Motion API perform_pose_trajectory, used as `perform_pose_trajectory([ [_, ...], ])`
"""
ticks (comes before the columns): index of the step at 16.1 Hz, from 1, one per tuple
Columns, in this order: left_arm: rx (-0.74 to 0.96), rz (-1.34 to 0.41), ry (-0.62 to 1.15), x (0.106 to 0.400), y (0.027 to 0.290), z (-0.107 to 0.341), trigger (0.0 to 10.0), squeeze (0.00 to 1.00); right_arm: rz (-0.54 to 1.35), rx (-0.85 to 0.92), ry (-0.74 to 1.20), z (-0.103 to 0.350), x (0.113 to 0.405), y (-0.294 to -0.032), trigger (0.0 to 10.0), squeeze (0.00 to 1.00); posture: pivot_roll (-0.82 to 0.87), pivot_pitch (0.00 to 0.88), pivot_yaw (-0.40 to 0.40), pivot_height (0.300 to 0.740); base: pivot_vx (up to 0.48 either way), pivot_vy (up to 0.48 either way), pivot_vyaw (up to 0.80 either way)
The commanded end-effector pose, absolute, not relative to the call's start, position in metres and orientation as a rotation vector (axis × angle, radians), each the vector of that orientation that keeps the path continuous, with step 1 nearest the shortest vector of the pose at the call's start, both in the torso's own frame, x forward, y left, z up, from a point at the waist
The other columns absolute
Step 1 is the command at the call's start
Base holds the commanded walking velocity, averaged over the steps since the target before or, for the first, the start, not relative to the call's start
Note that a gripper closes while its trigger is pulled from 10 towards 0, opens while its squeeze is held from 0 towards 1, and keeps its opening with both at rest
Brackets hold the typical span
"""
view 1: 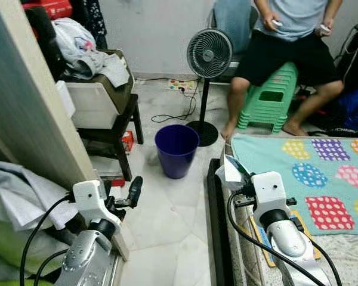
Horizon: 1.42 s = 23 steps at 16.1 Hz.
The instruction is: Clean up the room
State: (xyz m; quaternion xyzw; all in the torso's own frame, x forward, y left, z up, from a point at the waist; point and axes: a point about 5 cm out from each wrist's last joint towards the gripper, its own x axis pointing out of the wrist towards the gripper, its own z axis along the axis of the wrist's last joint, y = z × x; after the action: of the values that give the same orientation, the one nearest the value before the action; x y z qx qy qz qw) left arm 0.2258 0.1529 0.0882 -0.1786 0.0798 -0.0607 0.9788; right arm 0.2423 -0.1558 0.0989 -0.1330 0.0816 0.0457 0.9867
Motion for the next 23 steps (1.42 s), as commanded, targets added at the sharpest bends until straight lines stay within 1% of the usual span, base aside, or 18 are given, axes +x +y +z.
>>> perform_pose_trajectory([
  [1,-0.356,-0.125,0.160,0.2266,0.1523,0.0877,10.0,0.00,0.100,-0.266,0.140,0.1057,0.2432,-0.1545,10.0,0.00,-0.06,0.000,0.012,0.740,0.000,0.000,0.00],
  [23,-0.353,-0.130,0.172,0.2256,0.1508,0.0852,10.0,0.00,0.122,-0.260,0.158,0.1025,0.2429,-0.1501,10.0,0.00,-0.06,0.000,0.016,0.740,0.289,0.000,0.00],
])
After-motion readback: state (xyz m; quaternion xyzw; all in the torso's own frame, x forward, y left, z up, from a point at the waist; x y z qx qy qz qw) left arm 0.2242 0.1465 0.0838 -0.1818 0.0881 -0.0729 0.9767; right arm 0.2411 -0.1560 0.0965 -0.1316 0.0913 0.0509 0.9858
